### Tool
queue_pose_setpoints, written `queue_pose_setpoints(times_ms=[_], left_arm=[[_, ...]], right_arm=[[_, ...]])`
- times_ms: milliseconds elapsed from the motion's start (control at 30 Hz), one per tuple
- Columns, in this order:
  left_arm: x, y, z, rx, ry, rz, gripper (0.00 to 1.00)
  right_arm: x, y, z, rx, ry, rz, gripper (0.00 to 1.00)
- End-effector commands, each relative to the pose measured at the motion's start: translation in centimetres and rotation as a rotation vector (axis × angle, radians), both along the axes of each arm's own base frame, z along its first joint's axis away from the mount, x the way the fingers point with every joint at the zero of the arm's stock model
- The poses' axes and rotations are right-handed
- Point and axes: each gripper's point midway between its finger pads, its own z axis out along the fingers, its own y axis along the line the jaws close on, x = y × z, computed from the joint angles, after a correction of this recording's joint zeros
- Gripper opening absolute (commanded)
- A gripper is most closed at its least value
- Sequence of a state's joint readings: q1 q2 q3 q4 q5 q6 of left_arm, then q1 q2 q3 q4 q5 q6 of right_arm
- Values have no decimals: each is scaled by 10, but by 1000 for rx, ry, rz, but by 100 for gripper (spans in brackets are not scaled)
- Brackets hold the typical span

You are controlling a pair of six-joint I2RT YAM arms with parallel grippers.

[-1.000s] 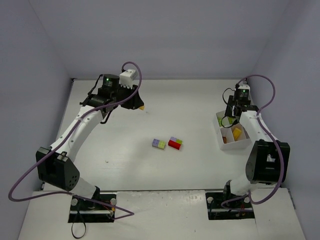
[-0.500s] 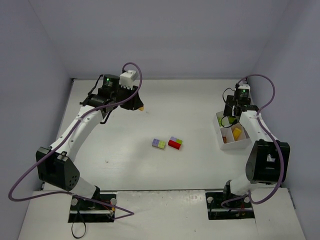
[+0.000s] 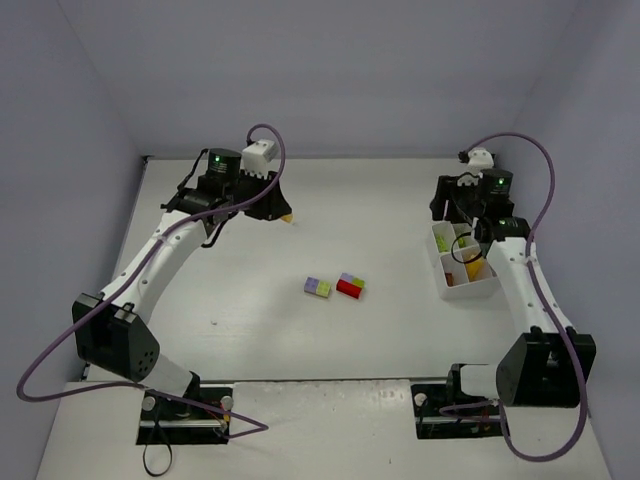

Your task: Sort the legos into containers by color

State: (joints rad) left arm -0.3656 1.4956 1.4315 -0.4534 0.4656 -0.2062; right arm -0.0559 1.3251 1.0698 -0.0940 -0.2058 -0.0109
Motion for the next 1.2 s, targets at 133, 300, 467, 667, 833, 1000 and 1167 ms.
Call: queue_pose_setpoints(times_ms=[133, 300, 467, 667, 833, 1000, 1167], left_arm=[[-4, -30, 73, -265, -71, -23, 2], [-13, -50, 85, -438, 62, -37, 2], [-18, -64, 92, -552, 131, -27, 2], [-22, -77, 95, -620, 182, -32, 2], [-25, -87, 105, -647, 157, -65, 2], [-26, -91, 108, -670, 165, -79, 2], [-28, -96, 110, -674, 172, -95, 2]], right_arm=[[-35, 152, 78, 132, -276, 690, 57], [-54, 198, 103, 214, -366, 847, 61], [-65, 238, 122, 229, -419, 965, 63], [-67, 268, 139, 223, -469, 1043, 65], [-64, 283, 139, 227, -470, 1069, 65], [-63, 291, 133, 222, -464, 1079, 63], [-57, 291, 134, 204, -476, 1054, 59]])
